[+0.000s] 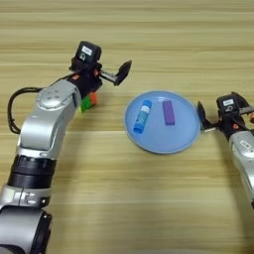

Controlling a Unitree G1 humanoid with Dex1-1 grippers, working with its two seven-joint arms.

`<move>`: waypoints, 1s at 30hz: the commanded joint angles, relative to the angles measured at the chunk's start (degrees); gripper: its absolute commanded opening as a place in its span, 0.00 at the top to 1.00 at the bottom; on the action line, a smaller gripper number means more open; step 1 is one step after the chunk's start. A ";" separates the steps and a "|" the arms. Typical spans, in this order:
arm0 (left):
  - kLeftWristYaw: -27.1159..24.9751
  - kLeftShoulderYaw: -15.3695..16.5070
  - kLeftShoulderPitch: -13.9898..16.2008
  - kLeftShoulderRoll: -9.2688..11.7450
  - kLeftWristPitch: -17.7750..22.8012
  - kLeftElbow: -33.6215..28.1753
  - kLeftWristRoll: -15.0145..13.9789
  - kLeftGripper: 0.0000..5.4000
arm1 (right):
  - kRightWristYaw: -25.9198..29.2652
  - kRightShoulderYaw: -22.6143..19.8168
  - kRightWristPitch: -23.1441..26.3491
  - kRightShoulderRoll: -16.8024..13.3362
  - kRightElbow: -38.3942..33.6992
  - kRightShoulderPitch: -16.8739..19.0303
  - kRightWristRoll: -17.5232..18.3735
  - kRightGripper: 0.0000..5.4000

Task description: Move the objects on the table

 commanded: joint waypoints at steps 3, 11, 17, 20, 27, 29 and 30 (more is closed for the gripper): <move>-3.25 -1.45 2.52 3.34 10.03 -8.37 -2.82 0.00 | -1.17 0.53 2.50 0.75 -2.70 0.68 -0.77 0.00; -6.75 -2.99 2.42 4.80 21.18 -13.16 -7.79 0.00 | -1.85 0.81 3.81 1.69 -4.25 0.69 -1.48 0.00; -6.58 -3.64 1.79 4.13 25.00 -12.61 -9.64 0.00 | -2.31 1.01 4.79 2.31 -5.57 0.86 -1.87 0.00; -6.55 -4.63 1.53 3.29 25.88 -11.16 -9.95 0.00 | -2.42 0.94 5.09 2.47 -6.21 0.99 -1.95 0.00; -6.30 -7.67 1.42 1.61 27.15 -9.81 -9.73 0.00 | -2.60 0.64 5.67 2.70 -7.12 1.16 -2.09 0.00; -6.20 -8.10 1.20 1.50 27.14 -9.50 -9.42 0.00 | -2.67 0.60 5.76 2.79 -7.22 1.10 -2.10 0.00; -6.20 -8.32 1.20 1.44 27.04 -9.31 -9.31 0.00 | -2.73 0.62 5.79 2.86 -7.25 1.07 -2.12 0.00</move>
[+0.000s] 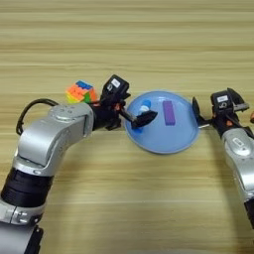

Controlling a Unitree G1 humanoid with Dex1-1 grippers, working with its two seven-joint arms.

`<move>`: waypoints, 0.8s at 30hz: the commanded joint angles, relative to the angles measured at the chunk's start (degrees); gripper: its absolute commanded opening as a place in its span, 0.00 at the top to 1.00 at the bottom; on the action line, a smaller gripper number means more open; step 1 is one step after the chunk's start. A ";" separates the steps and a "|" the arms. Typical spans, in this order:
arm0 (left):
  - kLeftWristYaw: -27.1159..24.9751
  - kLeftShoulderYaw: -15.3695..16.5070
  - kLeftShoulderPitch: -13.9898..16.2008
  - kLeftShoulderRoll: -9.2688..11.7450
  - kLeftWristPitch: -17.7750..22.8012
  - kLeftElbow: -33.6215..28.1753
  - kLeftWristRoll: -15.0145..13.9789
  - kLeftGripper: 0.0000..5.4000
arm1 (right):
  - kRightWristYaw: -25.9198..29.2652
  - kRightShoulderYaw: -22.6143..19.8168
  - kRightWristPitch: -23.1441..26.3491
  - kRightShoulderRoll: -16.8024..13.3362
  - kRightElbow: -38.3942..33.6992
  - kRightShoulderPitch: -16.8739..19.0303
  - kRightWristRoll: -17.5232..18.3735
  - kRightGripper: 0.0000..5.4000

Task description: Move the objects on the table

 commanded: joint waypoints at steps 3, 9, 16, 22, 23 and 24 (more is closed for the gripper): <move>0.44 -1.49 -0.91 -0.22 0.13 1.54 0.33 0.00 | -0.69 0.06 1.29 0.43 -1.06 0.24 -0.26 0.00; 0.61 -3.04 -1.39 -0.70 -0.89 3.54 0.97 0.00 | -0.93 0.19 1.77 0.68 -1.80 0.31 -0.43 0.00; 0.67 -5.05 -1.38 -1.07 -2.42 6.30 2.08 0.00 | -1.24 0.40 2.34 0.98 -2.60 0.55 -0.46 0.00; 0.83 -6.40 -2.27 -1.91 -4.33 10.36 3.60 0.00 | -1.44 0.56 2.57 1.34 -3.11 0.65 -0.56 0.00; 0.99 -6.31 -2.42 -2.07 -4.65 10.91 3.89 0.00 | -1.48 0.58 2.63 1.41 -3.23 0.68 -0.59 0.00; 1.23 -6.23 -2.60 -2.14 -5.15 11.37 4.24 0.00 | -1.54 0.62 2.69 1.47 -3.35 0.70 -0.65 0.00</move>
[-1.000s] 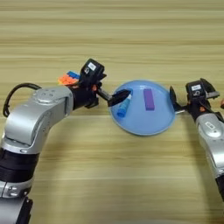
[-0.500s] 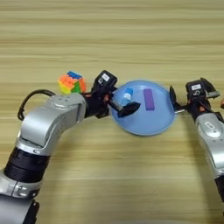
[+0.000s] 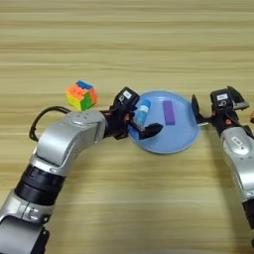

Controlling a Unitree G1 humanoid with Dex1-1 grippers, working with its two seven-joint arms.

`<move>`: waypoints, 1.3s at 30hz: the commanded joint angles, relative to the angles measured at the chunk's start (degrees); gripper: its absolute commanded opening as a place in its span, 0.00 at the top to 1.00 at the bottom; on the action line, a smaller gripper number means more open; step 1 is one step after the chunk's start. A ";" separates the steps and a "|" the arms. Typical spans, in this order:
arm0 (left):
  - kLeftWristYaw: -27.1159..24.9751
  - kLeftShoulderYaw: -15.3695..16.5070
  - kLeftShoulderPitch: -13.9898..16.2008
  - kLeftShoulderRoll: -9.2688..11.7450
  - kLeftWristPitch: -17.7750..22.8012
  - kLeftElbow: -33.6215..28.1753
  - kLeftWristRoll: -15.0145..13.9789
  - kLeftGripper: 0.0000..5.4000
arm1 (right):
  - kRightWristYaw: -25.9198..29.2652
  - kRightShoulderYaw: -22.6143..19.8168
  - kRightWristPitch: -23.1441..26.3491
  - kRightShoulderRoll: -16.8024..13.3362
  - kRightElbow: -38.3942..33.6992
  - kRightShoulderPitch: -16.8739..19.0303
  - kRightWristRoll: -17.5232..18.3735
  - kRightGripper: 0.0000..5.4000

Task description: Move the objects on the table

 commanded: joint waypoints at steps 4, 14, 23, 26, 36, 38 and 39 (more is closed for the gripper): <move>0.14 -0.30 -2.30 -0.05 -2.46 3.71 2.23 0.00 | -0.50 0.35 1.62 0.45 -1.41 0.58 -0.39 0.00; -0.20 0.47 -2.58 0.05 -3.52 4.62 2.96 0.00 | -0.56 0.52 1.88 0.57 -1.61 0.54 -0.33 0.00; -0.68 -0.41 -2.68 -0.16 -3.37 5.22 3.34 0.00 | -0.87 0.73 2.50 0.99 -2.44 0.62 -0.45 0.00; -0.80 -0.56 -2.95 -0.21 -3.68 6.33 3.62 0.00 | -1.00 0.86 2.78 1.18 -2.80 0.69 -0.49 0.00; -1.45 -1.22 -3.53 -0.32 -5.58 10.45 5.15 0.00 | -1.57 1.31 3.46 1.62 -3.68 0.80 -0.53 0.00; -1.57 -1.43 -3.51 -0.43 -5.85 10.89 5.46 0.00 | -1.59 1.38 3.54 1.67 -3.80 0.80 -0.53 0.00; -1.58 -1.61 -3.55 -0.51 -6.02 11.23 5.62 0.00 | -1.59 1.40 3.57 1.69 -3.87 0.82 -0.51 0.00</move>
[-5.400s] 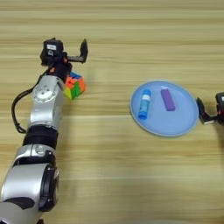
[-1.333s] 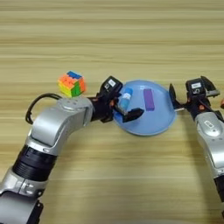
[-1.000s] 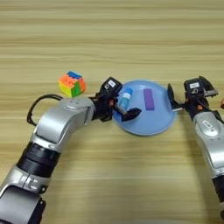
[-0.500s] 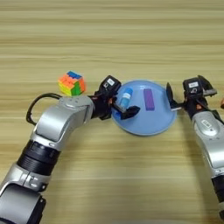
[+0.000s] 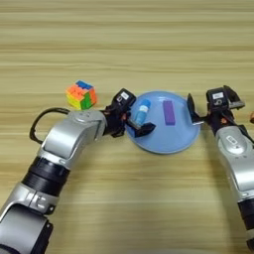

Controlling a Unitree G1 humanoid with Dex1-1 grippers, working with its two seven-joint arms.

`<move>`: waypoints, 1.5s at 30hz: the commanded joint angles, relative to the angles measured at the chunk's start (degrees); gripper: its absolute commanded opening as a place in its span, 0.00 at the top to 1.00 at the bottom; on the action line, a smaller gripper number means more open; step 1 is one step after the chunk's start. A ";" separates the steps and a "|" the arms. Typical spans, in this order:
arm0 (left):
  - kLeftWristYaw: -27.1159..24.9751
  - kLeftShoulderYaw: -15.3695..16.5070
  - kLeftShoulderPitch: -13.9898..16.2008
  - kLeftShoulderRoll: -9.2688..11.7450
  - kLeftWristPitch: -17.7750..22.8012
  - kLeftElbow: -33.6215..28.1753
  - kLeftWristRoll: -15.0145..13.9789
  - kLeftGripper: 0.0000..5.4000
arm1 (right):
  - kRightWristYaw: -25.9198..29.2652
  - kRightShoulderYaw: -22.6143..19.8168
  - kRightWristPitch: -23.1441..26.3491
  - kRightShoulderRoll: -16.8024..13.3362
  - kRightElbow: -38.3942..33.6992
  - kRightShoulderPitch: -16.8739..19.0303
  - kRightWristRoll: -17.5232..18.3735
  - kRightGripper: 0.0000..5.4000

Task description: Move the objects on the table

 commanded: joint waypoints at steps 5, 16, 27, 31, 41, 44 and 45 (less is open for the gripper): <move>-0.33 -2.20 -2.71 -1.94 -1.14 3.59 1.85 0.00 | -0.37 0.52 1.46 0.62 -1.16 0.43 -0.50 0.00; -0.51 -3.60 -4.02 -3.67 -2.07 5.81 3.74 0.00 | -0.63 0.69 2.01 0.90 -1.80 0.73 -0.49 0.00; -1.05 -3.09 -6.22 -4.45 -4.79 13.03 5.42 0.00 | -0.46 0.55 1.82 1.47 -1.77 0.60 -0.13 0.00; -1.14 -2.75 -6.92 -4.65 -6.16 15.60 6.25 0.00 | -0.52 0.59 1.94 1.65 -1.97 0.63 -0.22 0.00; -1.43 -2.89 -7.82 -5.24 -7.31 17.68 6.83 0.00 | -0.76 0.69 1.92 2.02 -1.90 0.54 -0.33 0.00; -1.64 -2.64 -7.93 -5.38 -7.34 17.77 7.17 0.00 | -0.79 0.64 1.94 2.08 -1.99 0.58 -0.35 0.00; -1.73 -2.59 -7.93 -5.40 -7.34 17.74 7.27 0.00 | -0.80 0.64 1.94 2.11 -2.00 0.59 -0.36 0.00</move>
